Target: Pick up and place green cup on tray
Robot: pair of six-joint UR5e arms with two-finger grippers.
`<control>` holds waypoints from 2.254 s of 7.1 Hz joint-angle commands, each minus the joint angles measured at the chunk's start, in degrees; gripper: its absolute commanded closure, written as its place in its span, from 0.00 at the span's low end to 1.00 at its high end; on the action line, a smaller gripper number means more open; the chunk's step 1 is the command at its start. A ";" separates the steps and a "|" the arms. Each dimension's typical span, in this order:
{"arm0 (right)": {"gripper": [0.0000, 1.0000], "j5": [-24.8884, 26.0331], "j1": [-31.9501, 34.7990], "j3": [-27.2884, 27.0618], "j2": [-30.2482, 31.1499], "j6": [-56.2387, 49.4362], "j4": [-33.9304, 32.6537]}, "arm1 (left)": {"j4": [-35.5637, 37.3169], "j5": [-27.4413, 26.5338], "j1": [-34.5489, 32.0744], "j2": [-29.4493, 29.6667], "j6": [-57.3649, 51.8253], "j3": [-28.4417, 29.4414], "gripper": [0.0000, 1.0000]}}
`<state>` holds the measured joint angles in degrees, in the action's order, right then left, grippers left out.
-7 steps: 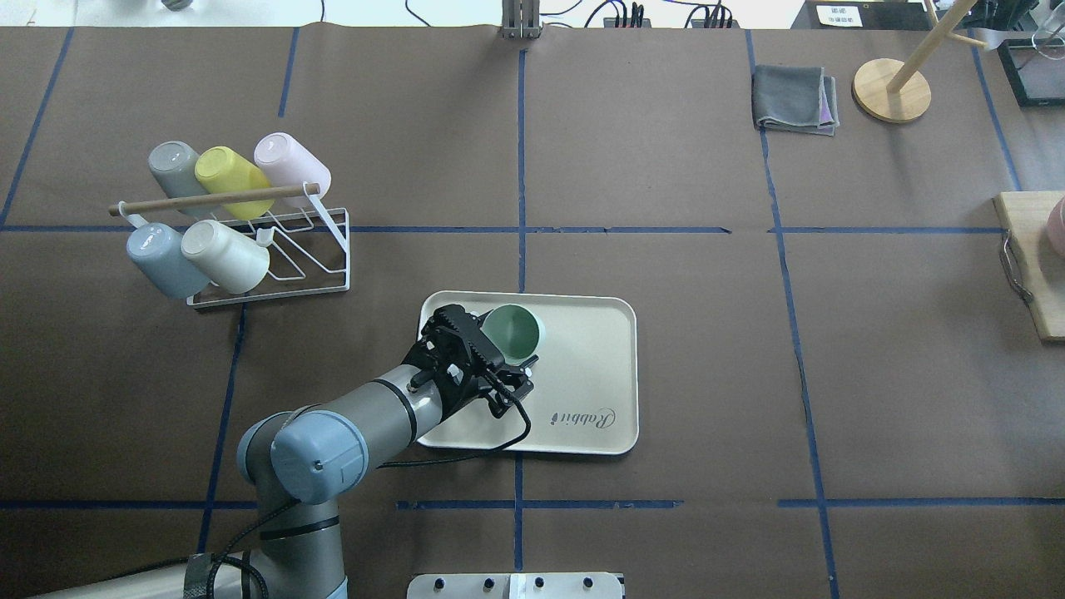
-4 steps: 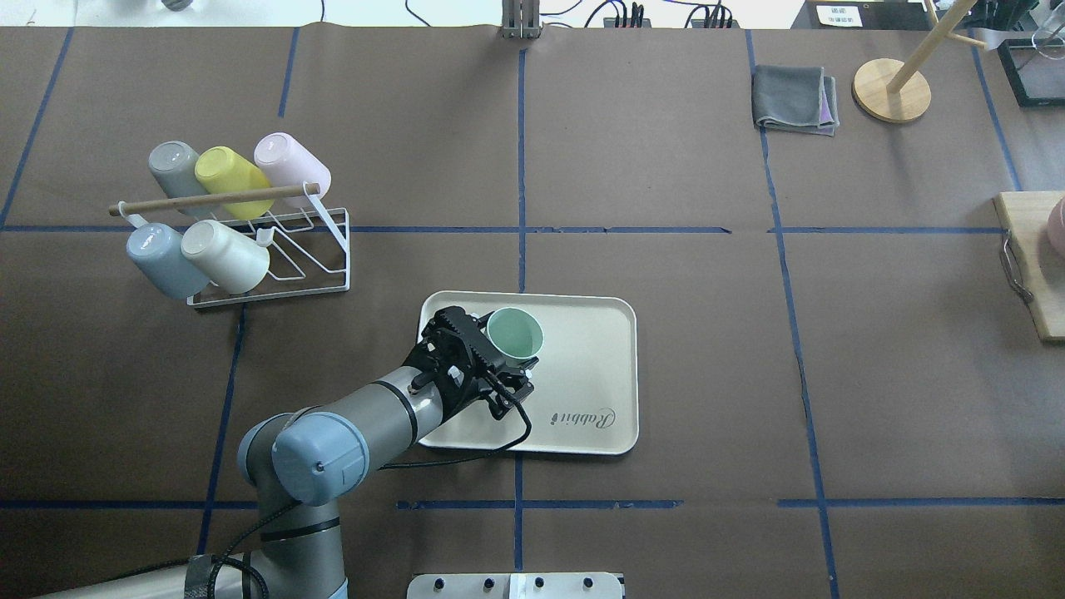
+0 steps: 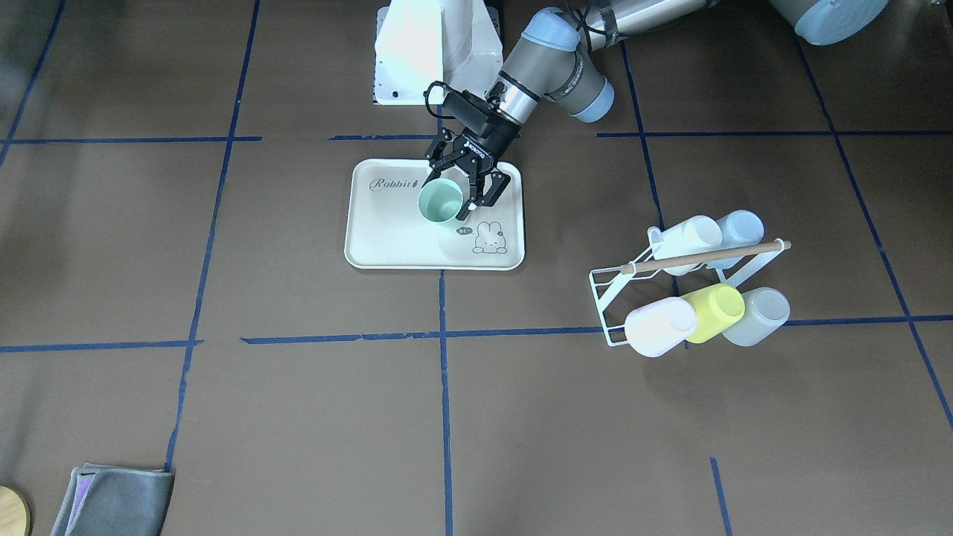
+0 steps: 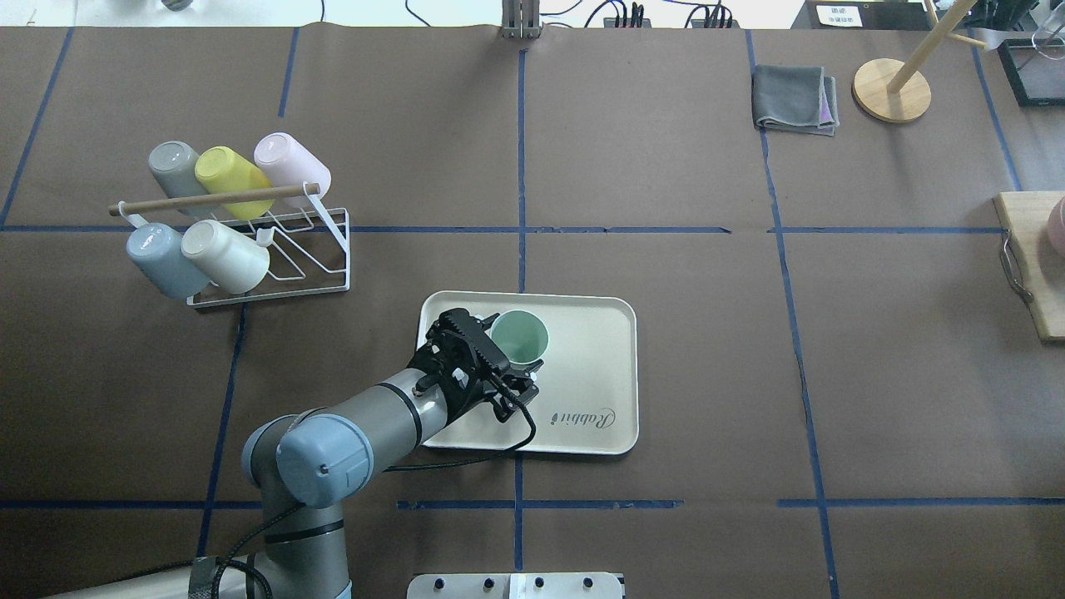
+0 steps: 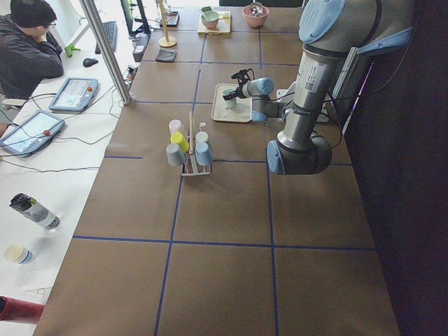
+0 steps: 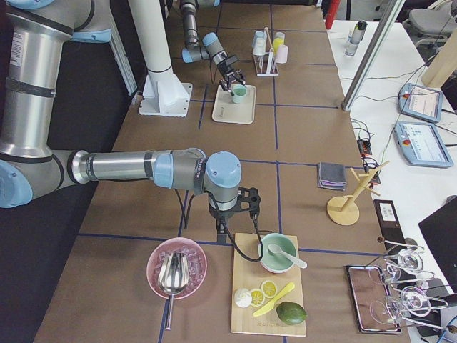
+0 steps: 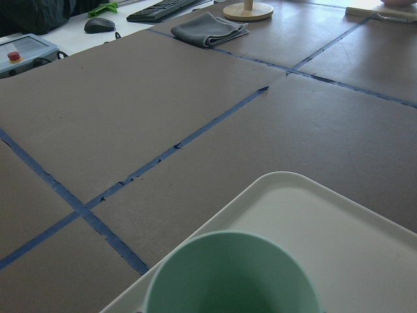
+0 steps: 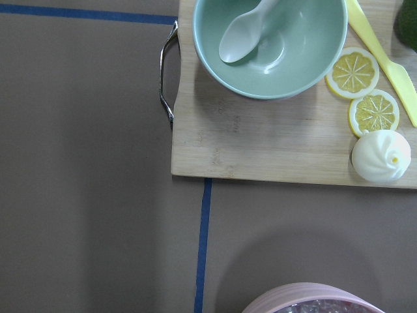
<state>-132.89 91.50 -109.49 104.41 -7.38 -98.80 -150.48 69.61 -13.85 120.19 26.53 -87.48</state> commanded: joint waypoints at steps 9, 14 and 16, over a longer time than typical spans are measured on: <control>0.00 0.09 0.00 -0.28 -0.35 0.00 0.01 | 7.87 1.57 -1.97 -0.48 -6.40 -13.92 0.00; 0.00 0.26 0.00 -0.37 -0.44 -0.18 0.10 | 58.97 27.97 -17.48 -1.27 -6.49 -33.59 0.00; 0.00 0.35 0.00 -0.37 -0.44 -0.27 0.10 | 70.19 35.57 -27.14 -6.95 -16.87 -40.20 0.00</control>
<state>-132.57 91.50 -109.86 103.97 -7.60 -98.70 -87.45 100.45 -34.95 116.45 16.78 -123.75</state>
